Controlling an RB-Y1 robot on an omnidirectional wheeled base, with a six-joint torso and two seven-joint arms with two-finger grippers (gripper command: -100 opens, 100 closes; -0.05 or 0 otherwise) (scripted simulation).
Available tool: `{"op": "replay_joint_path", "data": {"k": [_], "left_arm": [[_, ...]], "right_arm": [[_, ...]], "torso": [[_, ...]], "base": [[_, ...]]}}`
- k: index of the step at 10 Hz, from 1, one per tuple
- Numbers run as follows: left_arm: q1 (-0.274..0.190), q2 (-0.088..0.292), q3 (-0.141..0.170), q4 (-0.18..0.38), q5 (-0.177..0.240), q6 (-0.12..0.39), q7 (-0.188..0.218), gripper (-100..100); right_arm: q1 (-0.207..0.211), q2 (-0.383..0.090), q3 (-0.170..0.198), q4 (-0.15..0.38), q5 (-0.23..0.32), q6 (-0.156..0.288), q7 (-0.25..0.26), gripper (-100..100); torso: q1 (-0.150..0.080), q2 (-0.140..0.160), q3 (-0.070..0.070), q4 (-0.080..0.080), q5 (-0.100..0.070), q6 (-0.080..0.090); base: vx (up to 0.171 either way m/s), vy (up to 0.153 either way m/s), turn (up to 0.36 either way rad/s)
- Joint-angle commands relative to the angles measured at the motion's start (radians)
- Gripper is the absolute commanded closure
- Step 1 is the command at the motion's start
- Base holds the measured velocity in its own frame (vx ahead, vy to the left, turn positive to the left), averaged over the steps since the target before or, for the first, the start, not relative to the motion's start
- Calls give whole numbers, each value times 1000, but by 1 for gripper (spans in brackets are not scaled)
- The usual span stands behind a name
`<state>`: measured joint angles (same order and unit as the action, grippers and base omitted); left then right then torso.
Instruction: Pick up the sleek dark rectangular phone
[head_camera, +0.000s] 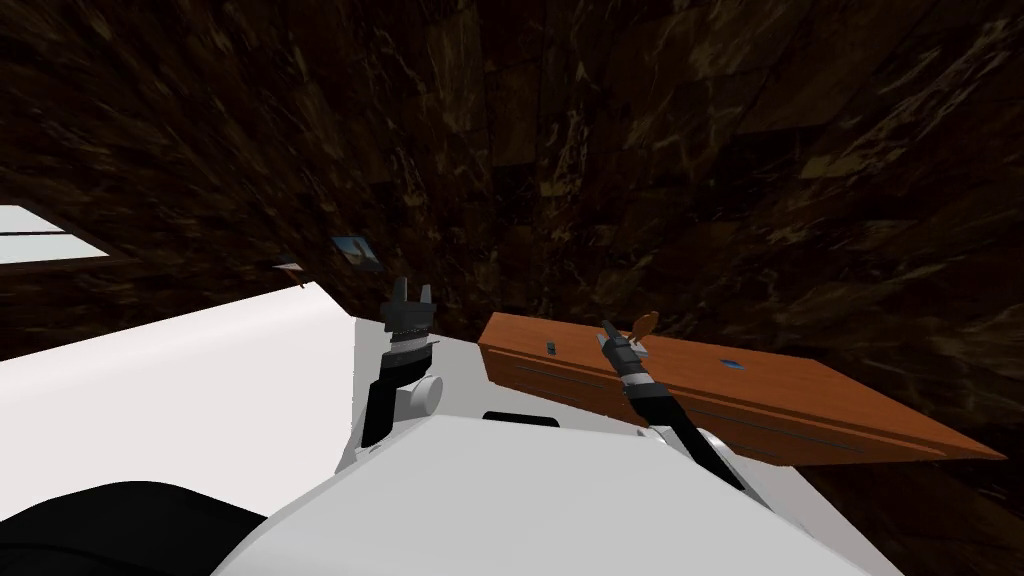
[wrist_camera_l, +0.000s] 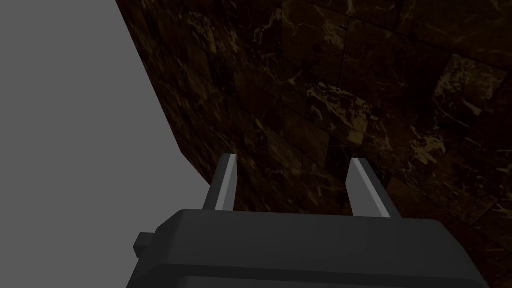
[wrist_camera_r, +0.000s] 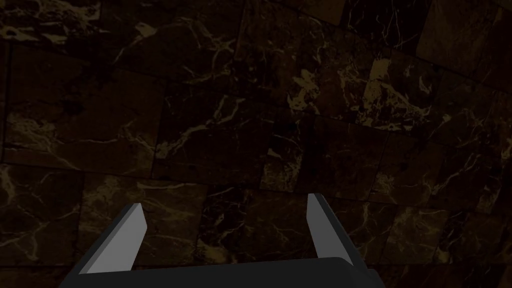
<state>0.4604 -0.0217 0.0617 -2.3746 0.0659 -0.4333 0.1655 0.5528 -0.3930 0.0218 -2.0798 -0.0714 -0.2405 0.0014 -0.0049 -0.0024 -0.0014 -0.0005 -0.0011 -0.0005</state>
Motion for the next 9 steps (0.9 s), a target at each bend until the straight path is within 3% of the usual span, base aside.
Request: {"op": "replay_joint_path", "data": {"k": [1,2,3,4,5,7,8,9], "left_arm": [[0,0,0,0,0,0,0,0],[0,0,0,0,0,0,0,0],[0,0,0,0,0,0,0,0],[0,0,0,0,0,0,0,0],[0,0,0,0,0,0,0,0],[0,0,0,0,0,0,0,0],[0,0,0,0,0,0,0,0],[0,0,0,0,0,0,0,0]], "right_arm": [[4,-13,7,31,-6,17,1,-100],[1,-41,15,64,-20,57,-1,-100],[1,-41,15,64,-20,57,-1,-100],[-4,-69,26,99,-35,92,-4,-100],[-4,-69,26,99,-35,97,-4,-100],[-17,-123,51,169,-68,164,-8,-100],[-17,-123,51,169,-68,181,-8,-100],[-25,-149,68,206,-85,212,-10,-100]], "torso": [[0,0,0,0,0,0],[0,0,0,0,0,1],[1,0,0,0,0,1],[2,0,0,0,0,1],[2,0,0,0,0,0],[1,-1,0,0,0,0],[0,-1,-1,0,0,0],[1,-1,0,0,0,2]], "base": [[-4,-66,201],[-2,-55,251],[2,-42,236],[3,-43,366],[3,-45,155],[-2,-65,387],[1,-62,225],[-8,-56,369]]}}
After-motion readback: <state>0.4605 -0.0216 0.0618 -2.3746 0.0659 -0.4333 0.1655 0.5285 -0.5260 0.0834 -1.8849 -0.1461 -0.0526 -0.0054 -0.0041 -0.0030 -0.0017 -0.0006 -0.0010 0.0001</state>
